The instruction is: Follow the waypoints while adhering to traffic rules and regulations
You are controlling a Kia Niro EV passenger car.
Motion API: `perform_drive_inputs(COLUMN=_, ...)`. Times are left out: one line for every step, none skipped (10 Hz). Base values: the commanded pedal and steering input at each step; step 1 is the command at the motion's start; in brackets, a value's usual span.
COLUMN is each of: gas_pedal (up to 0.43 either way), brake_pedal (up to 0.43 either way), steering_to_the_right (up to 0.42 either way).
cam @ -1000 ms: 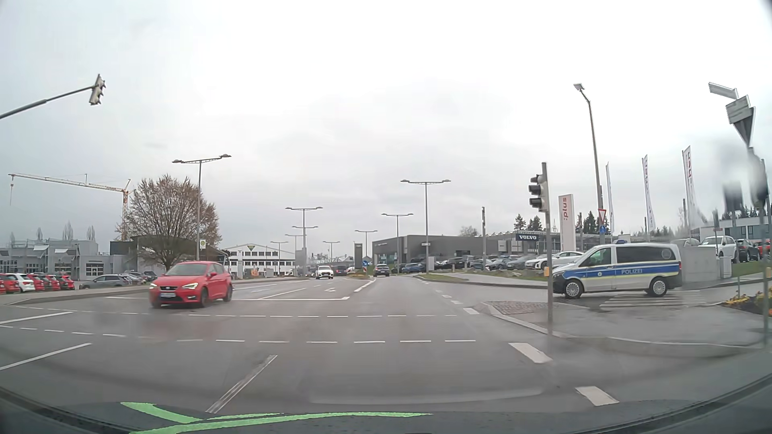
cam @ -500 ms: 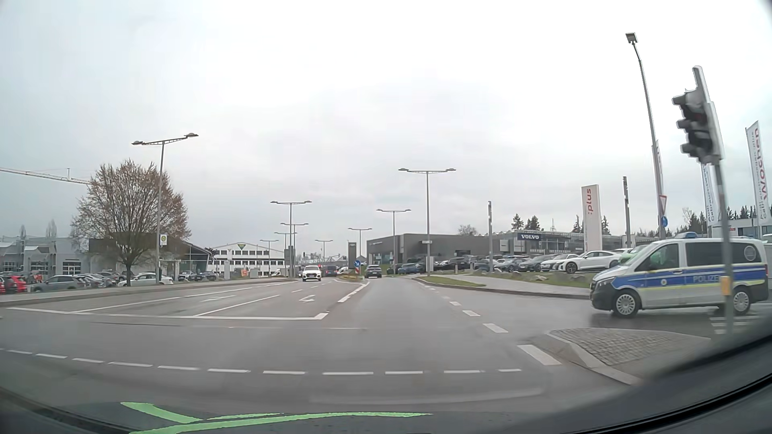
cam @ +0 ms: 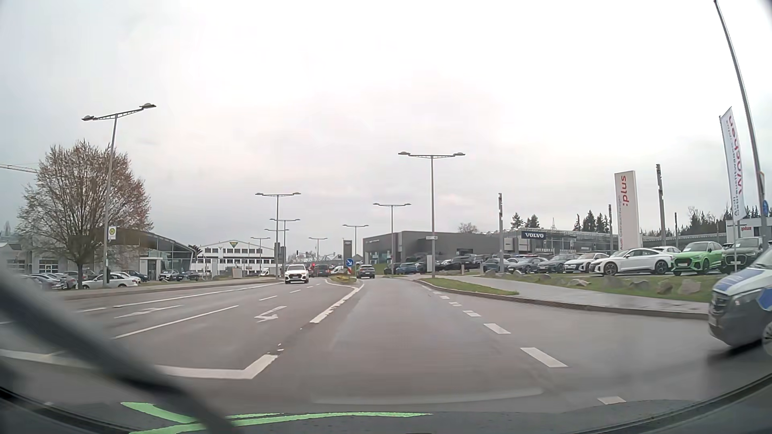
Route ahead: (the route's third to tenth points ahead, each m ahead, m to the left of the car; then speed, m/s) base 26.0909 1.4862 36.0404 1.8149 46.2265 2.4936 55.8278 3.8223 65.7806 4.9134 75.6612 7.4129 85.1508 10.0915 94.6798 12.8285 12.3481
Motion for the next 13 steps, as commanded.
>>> perform_drive_inputs(gas_pedal=0.11, brake_pedal=0.0, steering_to_the_right=0.004)
perform_drive_inputs(gas_pedal=0.11, brake_pedal=0.0, steering_to_the_right=0.004)
perform_drive_inputs(gas_pedal=0.11, brake_pedal=0.0, steering_to_the_right=0.004)
perform_drive_inputs(gas_pedal=0.087, brake_pedal=0.0, steering_to_the_right=0.004)
perform_drive_inputs(gas_pedal=0.087, brake_pedal=0.0, steering_to_the_right=0.003)
perform_drive_inputs(gas_pedal=0.059, brake_pedal=0.0, steering_to_the_right=0.003)
perform_drive_inputs(gas_pedal=0.059, brake_pedal=0.0, steering_to_the_right=0.003)
perform_drive_inputs(gas_pedal=0.047, brake_pedal=0.0, steering_to_the_right=0.002)
perform_drive_inputs(gas_pedal=0.039, brake_pedal=0.0, steering_to_the_right=0.002)
perform_drive_inputs(gas_pedal=0.02, brake_pedal=0.0, steering_to_the_right=0.002)
perform_drive_inputs(gas_pedal=0.0, brake_pedal=0.0, steering_to_the_right=0.002)
perform_drive_inputs(gas_pedal=0.0, brake_pedal=0.0, steering_to_the_right=0.002)
perform_drive_inputs(gas_pedal=0.0, brake_pedal=0.0, steering_to_the_right=0.001)
